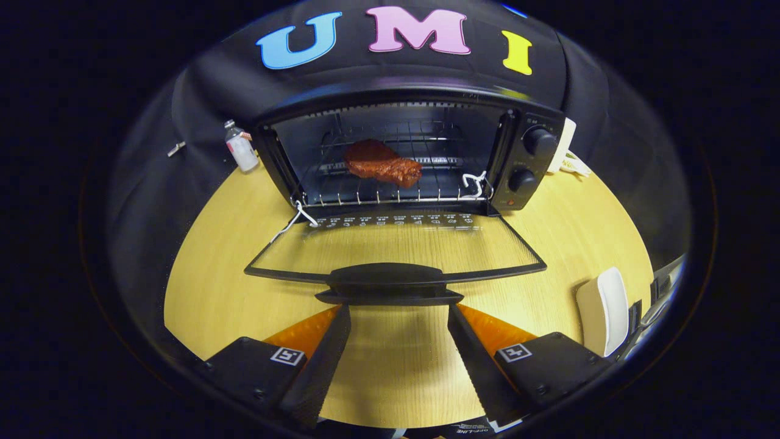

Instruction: Open the toaster oven, put the food inside, and close the toaster oven door.

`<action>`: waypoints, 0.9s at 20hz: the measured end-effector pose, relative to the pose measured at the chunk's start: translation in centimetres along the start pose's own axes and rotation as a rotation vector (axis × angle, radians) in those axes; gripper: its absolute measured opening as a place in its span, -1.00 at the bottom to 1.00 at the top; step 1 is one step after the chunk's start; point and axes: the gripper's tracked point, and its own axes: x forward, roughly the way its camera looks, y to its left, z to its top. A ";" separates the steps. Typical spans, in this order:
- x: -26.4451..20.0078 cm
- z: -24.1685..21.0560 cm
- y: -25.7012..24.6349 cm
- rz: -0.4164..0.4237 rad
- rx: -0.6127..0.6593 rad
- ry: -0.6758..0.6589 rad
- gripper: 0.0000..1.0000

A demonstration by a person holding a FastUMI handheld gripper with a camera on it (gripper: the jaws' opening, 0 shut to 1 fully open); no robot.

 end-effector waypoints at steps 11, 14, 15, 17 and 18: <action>-3.3 6.8 0.6 0.008 -0.032 -0.227 0.97; -2.2 8.5 0.4 0.007 -0.071 -0.250 0.97; -1.9 9.2 0.3 0.005 -0.071 -0.248 0.97; -2.0 10.5 0.6 0.007 -0.066 -0.282 0.98; -2.2 11.1 0.7 0.012 -0.069 -0.303 0.98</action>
